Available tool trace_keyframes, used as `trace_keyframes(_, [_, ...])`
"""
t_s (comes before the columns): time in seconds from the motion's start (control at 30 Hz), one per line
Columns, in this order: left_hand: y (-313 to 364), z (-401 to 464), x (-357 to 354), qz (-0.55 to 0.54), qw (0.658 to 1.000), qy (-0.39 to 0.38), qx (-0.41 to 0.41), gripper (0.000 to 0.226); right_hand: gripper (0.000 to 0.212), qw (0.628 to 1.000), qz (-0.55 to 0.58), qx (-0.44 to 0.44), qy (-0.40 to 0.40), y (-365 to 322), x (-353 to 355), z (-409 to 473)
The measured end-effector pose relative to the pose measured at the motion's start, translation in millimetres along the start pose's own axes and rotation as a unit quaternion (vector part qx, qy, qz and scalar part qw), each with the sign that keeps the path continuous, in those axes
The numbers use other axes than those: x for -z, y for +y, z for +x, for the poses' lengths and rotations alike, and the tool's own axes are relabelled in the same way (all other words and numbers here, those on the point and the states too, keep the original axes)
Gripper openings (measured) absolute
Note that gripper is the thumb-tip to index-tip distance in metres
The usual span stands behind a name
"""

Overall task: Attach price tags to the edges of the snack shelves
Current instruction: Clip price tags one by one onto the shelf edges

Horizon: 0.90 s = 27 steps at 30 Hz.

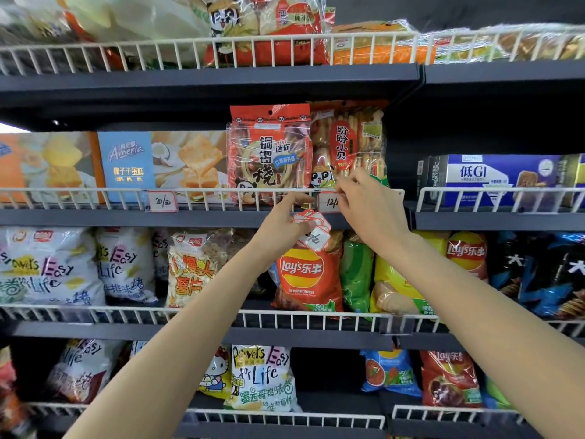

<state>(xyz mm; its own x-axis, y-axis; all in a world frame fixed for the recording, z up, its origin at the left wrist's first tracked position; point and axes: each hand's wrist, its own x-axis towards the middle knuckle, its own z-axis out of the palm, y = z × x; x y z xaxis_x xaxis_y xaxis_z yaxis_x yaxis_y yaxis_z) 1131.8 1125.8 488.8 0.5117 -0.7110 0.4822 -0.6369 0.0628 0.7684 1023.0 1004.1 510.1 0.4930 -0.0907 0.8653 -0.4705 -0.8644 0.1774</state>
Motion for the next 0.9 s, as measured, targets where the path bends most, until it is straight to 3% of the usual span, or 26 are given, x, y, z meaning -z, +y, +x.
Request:
trace_keyframes(0.23, [1,-2,0,0.002,1.0,0.0,-0.009,0.039,0.015,0.999,-0.024,0.018,-0.024,1,5,-3])
trace_keyframes(0.5, [3,-6,3,-0.001,1.0,-0.015,-0.003,0.044,0.026,0.995,0.076,-0.044,-0.048,-5,11,-4])
trace_keyframes(0.67, [1,-8,-5,-0.014,0.999,0.037,-0.015,0.036,0.03,0.994,0.063,-0.052,-0.068,-9,15,-1])
trace_keyframes(0.77, [3,-9,-12,-0.074,0.995,0.069,-0.018,0.02,0.029,0.979,0.158,-0.115,-0.061,-5,17,-8])
trace_keyframes(0.9, [21,-14,-32,-0.171,0.983,0.057,-0.034,0.013,0.02,0.917,0.351,-0.179,-0.061,6,28,-26])
